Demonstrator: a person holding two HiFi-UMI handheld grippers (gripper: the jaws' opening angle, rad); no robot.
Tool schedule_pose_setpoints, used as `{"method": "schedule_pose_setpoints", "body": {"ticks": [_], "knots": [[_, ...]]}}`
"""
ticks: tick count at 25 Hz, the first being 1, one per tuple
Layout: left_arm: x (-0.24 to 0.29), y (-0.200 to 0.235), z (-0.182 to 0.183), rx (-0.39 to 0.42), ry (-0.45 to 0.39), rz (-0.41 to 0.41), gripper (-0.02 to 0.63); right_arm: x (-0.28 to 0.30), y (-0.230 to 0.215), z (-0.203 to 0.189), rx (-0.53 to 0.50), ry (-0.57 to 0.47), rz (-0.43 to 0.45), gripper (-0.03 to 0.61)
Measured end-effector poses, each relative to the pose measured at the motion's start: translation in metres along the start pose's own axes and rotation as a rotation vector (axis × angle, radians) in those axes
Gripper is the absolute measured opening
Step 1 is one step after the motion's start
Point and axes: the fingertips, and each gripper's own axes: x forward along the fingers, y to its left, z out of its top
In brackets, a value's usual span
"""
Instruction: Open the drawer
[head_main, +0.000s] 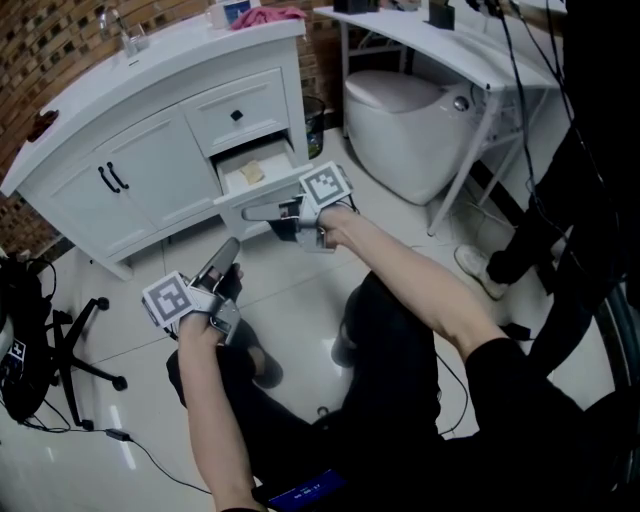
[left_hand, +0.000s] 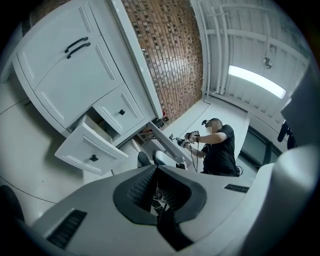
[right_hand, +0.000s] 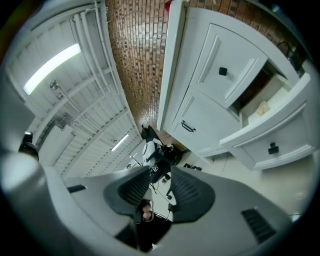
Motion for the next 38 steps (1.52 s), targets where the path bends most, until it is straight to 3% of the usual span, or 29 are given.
{"method": "schedule_pose_setpoints", "body": {"ticks": [7,12,31,38], "knots": [[0.005,-0.005,0.002,0.008,0.004,-0.009,-0.009,-0.011,0.011,0.000,-0.034,0.011,0.019,0.144],[-0.004,0.006,-0.002,-0.110,0.003,0.069,-0.009,-0.006,0.010,0.003,-0.001,0.018,-0.019,0.144],[0.009,-0.003,0.000,-0.049,-0.014,-0.056,-0.009,-0.015,-0.008,-0.004,-0.144,0.089,-0.067,0.140],[0.007,-0.006,-0.002,-0.025,0.012,-0.040,-0.009,-0.016,-0.011,-0.010,-0.130,0.110,-0.075,0.138]]}}
